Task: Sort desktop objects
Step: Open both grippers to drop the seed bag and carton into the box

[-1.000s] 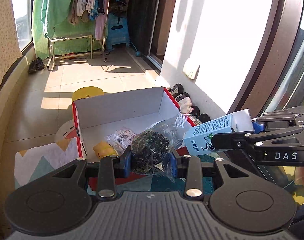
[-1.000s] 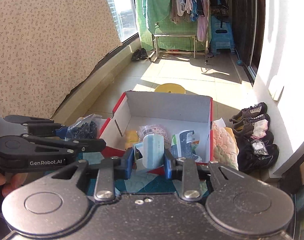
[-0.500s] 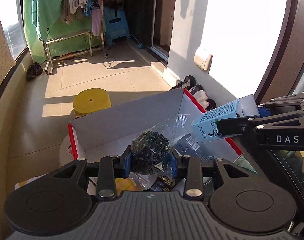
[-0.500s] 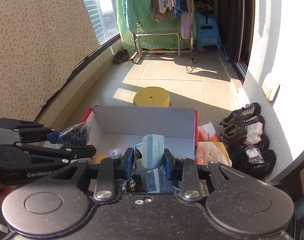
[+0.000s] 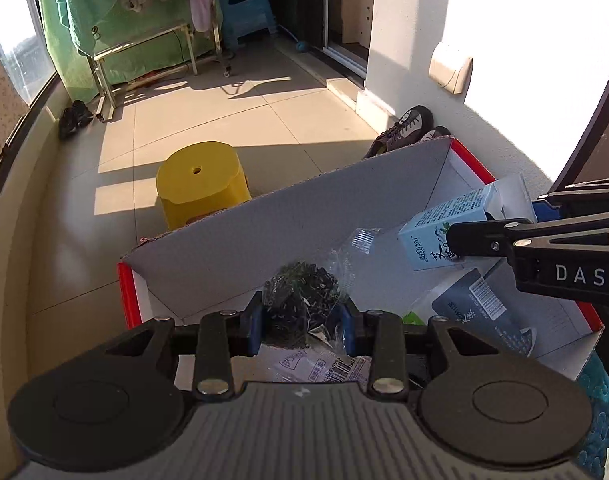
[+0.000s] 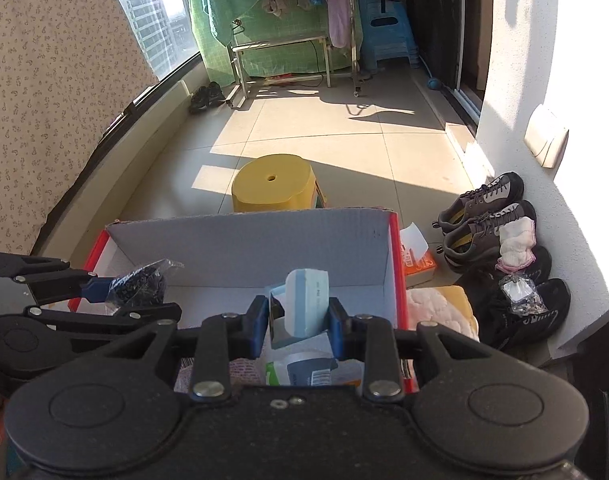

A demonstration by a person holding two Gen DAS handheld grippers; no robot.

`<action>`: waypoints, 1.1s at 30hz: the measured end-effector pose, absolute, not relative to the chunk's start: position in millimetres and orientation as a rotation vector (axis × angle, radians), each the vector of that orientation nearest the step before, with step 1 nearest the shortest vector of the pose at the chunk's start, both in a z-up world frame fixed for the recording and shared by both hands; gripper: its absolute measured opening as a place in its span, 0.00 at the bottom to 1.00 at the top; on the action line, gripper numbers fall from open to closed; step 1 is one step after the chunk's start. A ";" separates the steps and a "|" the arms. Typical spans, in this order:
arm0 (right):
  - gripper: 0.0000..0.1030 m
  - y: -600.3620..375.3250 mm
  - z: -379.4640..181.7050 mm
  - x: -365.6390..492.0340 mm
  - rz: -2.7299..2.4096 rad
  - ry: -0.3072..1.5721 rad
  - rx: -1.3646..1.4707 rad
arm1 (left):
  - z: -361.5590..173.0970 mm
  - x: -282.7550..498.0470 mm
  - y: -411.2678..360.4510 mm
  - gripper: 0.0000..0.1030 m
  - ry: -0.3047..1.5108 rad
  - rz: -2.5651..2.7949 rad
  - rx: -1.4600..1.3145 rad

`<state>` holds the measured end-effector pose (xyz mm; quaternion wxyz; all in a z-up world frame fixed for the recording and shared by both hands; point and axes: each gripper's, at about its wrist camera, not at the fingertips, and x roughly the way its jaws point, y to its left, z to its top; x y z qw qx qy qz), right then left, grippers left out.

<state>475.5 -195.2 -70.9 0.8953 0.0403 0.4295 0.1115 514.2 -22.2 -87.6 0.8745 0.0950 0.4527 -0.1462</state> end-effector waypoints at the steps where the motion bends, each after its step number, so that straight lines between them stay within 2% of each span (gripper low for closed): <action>1: 0.29 -193.2 -74.8 479.6 0.228 0.897 0.087 | -93.0 518.2 -23.0 0.34 0.955 -0.306 0.200; 12: 0.29 -184.5 -110.3 503.7 0.207 0.968 0.116 | -135.0 541.5 -19.7 0.34 1.043 -0.283 0.202; 22: 0.31 -173.7 -120.0 499.8 0.233 1.001 0.082 | -143.0 545.2 -21.9 0.35 1.094 -0.266 0.196; 24: 0.34 -174.0 -118.0 498.9 0.228 1.001 0.085 | -141.2 544.1 -22.4 0.37 1.098 -0.261 0.197; 27: 0.37 -175.0 -114.7 497.7 0.231 1.006 0.084 | -135.5 539.4 -24.0 0.52 1.084 -0.242 0.221; 28: 0.38 -175.4 -112.8 496.2 0.230 1.004 0.084 | -133.1 537.7 -24.2 0.60 1.079 -0.239 0.220; 29: 0.39 -175.9 -111.1 494.9 0.227 1.003 0.082 | -130.5 535.7 -23.2 0.63 1.075 -0.238 0.217; 33: 0.39 -179.8 -101.7 487.9 0.230 1.001 0.102 | -117.8 528.0 -19.7 0.63 1.063 -0.238 0.198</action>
